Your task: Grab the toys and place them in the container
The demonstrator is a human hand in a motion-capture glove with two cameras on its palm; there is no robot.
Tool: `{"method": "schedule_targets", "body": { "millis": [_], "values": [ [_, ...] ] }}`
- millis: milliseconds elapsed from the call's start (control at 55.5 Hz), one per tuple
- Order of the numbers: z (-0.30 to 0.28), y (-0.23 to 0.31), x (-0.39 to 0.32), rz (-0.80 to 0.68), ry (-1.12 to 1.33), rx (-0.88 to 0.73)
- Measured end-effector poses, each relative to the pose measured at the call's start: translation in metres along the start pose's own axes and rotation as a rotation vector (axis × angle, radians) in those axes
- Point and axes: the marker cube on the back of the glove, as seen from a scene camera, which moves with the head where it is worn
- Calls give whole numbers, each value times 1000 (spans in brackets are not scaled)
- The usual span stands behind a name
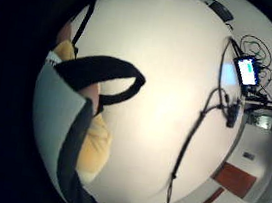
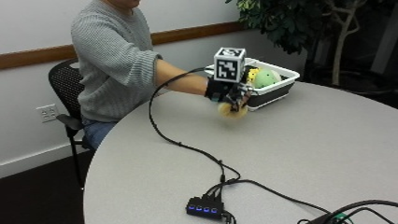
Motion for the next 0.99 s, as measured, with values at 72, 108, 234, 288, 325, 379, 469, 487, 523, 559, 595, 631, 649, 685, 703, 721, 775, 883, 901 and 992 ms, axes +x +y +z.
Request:
{"method": "schedule_targets", "body": {
  "millis": [72,108,234,288,325,379,469,487,523,559,595,631,649,685,703,721,775,883,901,992],
  "values": [
    [-47,-5,13,18,2,76],
    [-71,-7,20,32,-5,108],
    [-118,0,22,0,-31,158],
    [-123,6,7,-45,-44,159],
    [-125,10,-9,-94,-63,158],
    [-126,17,-43,-192,-90,155],
    [-123,29,-112,-351,-42,149],
    [-123,30,-124,-375,-35,148],
    [-124,33,-146,-414,-34,144],
    [-125,36,-168,-444,-49,140],
    [-126,38,-186,-475,-56,137],
    [-126,39,-200,-505,-52,134],
    [-125,40,-206,-516,-51,132],
    [-124,41,-217,-530,-53,127],
    [-124,41,-221,-533,-54,124],
    [-123,41,-224,-535,-55,121],
    [-120,41,-230,-528,-55,106],
    [-104,37,-224,-368,59,-21],
    [-102,38,-222,-384,66,-56],
    [-97,46,-206,-539,24,-140]
  ]
}}
